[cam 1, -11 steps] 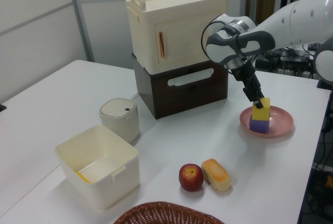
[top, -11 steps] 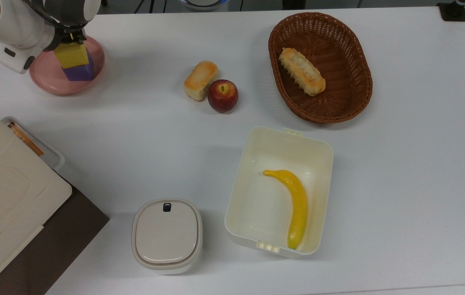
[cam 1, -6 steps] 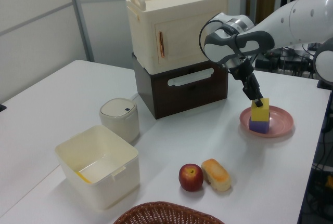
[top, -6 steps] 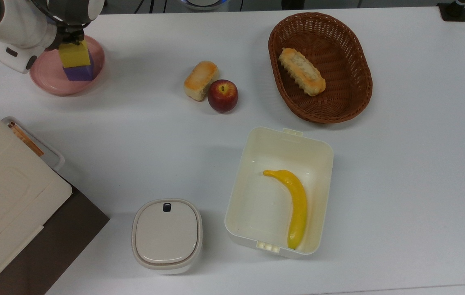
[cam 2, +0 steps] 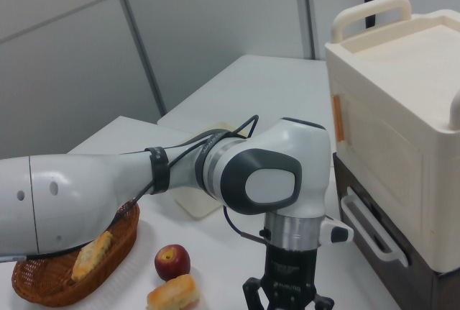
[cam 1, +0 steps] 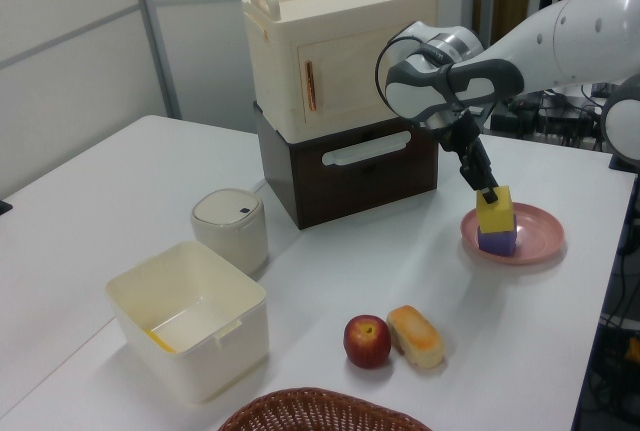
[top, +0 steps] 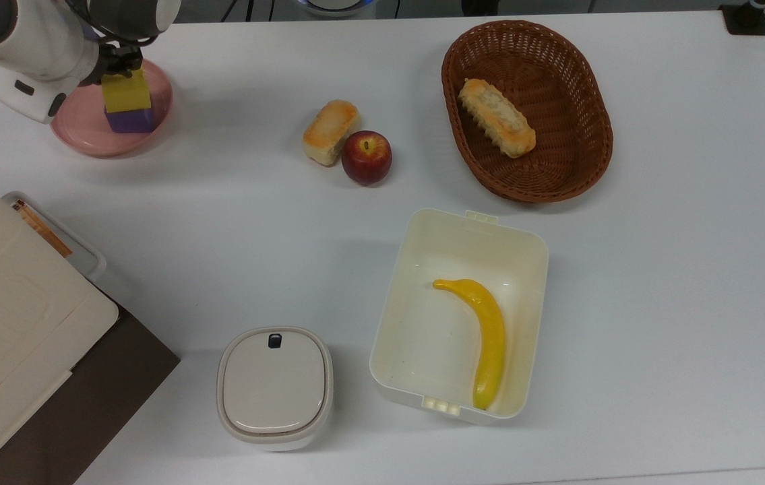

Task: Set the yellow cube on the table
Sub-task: 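Lower the gripper and close it on the yellow cube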

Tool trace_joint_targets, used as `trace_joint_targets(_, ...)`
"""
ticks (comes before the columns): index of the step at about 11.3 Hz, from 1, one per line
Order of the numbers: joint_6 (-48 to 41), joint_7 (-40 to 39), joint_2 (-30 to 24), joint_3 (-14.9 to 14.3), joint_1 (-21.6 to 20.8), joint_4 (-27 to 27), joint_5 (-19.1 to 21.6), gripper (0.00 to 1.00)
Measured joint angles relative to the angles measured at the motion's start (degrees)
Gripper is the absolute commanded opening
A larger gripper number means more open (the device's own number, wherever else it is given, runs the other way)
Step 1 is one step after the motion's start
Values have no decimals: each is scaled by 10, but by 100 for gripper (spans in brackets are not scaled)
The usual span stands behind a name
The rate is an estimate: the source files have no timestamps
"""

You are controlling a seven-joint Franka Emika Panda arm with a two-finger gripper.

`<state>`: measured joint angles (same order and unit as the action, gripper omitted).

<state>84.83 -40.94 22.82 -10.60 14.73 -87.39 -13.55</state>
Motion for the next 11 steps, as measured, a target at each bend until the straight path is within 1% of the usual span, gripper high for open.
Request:
trace_joint_targets(1, 0, 0, 0, 0, 0, 4, 0, 77)
trace_joint_targets(2, 0, 0, 0, 0, 0, 5, 0, 79)
trace_joint_targets(3, 0, -2, 0, 0, 0, 5, -2, 94)
trace_joint_targets(4, 0, -3, 0, 0, 0, 5, -3, 100)
trace_joint_targets(8, 0, -4, 0, -1, 1, 3, -4, 100)
trace_joint_targets(11, 0, -4, 5, 0, 0, -11, -4, 100)
